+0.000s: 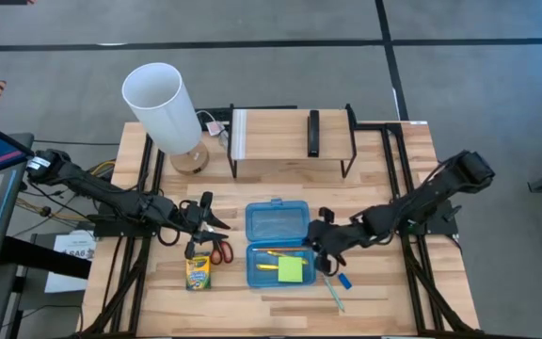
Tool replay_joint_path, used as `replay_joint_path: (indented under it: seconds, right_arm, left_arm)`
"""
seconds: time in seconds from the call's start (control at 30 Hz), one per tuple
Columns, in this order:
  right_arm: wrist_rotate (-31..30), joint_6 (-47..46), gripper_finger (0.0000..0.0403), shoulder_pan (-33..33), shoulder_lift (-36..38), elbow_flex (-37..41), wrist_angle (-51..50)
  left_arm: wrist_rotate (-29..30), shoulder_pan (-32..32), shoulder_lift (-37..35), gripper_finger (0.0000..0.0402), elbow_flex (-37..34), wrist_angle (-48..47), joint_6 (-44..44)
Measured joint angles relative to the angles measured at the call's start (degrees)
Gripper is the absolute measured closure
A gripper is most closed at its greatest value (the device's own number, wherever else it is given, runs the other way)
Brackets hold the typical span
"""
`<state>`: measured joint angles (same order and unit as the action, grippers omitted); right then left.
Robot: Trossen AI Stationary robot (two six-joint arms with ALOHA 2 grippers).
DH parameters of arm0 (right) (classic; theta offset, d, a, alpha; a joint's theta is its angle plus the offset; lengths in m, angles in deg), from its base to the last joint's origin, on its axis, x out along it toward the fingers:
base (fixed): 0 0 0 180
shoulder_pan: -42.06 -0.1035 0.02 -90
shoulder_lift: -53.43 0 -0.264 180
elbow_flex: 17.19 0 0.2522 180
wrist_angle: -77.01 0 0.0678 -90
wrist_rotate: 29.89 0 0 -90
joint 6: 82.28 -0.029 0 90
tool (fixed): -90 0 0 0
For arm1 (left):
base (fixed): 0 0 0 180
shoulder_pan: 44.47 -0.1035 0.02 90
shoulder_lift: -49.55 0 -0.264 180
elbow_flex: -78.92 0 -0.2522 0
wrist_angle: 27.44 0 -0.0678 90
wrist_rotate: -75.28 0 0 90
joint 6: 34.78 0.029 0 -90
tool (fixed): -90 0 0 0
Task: Pack school essentials
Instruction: Put the blue eraser into the blue supply box
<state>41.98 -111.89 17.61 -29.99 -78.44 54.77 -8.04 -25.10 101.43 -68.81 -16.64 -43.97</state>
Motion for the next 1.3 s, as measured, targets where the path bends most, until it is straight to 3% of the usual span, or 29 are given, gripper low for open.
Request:
replay_joint_path:
  seconds: [0.47,1.3]
  right_arm:
    - [1.9,7.4,0.0340,-1.2,1.7,4.0,17.6]
    - [2.5,9.3,0.0340,0.9,2.5,4.0,18.3]
  left_arm:
    - [0.0,0.0,0.0,0.0304,0.0,-1.1,0.4]
    - [0.6,0.0,0.0,0.0304,0.0,-0.9,1.0]
